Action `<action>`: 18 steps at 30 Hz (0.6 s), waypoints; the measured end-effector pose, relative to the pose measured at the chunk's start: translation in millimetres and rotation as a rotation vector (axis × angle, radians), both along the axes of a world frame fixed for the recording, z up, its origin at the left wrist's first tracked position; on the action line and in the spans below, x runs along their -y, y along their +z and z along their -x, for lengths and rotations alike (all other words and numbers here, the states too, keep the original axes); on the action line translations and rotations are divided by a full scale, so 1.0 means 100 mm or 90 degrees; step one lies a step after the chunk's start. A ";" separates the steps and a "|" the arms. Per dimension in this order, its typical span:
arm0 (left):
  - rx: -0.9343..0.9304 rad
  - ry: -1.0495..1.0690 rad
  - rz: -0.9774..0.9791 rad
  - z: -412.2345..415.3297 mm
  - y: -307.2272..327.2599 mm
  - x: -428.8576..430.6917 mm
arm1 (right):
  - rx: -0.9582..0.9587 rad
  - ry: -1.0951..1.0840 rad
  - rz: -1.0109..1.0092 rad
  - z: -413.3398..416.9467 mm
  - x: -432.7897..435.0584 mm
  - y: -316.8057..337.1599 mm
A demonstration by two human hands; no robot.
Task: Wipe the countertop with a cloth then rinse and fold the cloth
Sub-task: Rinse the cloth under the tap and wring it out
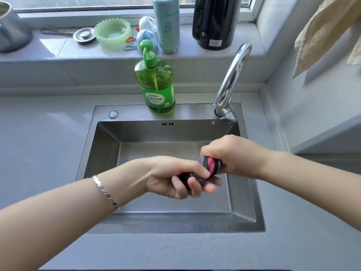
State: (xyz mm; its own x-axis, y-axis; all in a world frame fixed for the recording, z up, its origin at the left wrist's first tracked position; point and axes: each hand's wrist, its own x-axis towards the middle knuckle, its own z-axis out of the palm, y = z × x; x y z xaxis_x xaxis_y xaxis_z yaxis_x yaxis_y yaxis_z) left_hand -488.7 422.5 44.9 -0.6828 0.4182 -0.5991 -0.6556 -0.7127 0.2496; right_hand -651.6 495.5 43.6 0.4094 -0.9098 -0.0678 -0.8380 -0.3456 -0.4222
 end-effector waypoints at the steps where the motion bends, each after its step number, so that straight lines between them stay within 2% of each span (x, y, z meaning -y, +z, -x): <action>1: -0.004 -0.033 0.054 -0.02 0.01 0.00 | 0.002 -0.035 -0.063 -0.02 -0.01 0.01; 6: -0.026 -0.162 0.492 0.03 0.13 -0.07 | 0.017 -0.170 -0.259 -0.11 -0.09 0.13; 8: -0.024 -0.200 0.664 0.08 0.14 -0.08 | 0.074 -0.225 -0.355 -0.13 -0.07 0.13; 10: -0.028 -0.218 0.771 0.12 0.14 -0.08 | 0.146 -0.259 -0.429 -0.16 -0.06 0.11; 13: -0.058 -0.209 0.862 0.10 0.10 -0.10 | 0.289 -0.297 -0.533 -0.20 -0.11 0.07; 18: -0.142 -0.092 0.866 0.02 -0.03 -0.15 | 0.508 -0.374 -0.648 -0.31 -0.20 0.00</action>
State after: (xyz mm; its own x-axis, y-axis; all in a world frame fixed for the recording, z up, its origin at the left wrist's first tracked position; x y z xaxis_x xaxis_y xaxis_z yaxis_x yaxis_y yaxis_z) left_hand -490.2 437.9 41.7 -0.8181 -0.3265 -0.4734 -0.5566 0.2426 0.7946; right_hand -620.5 515.1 43.2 0.2333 -0.6533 -0.7202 -0.1739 0.7007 -0.6920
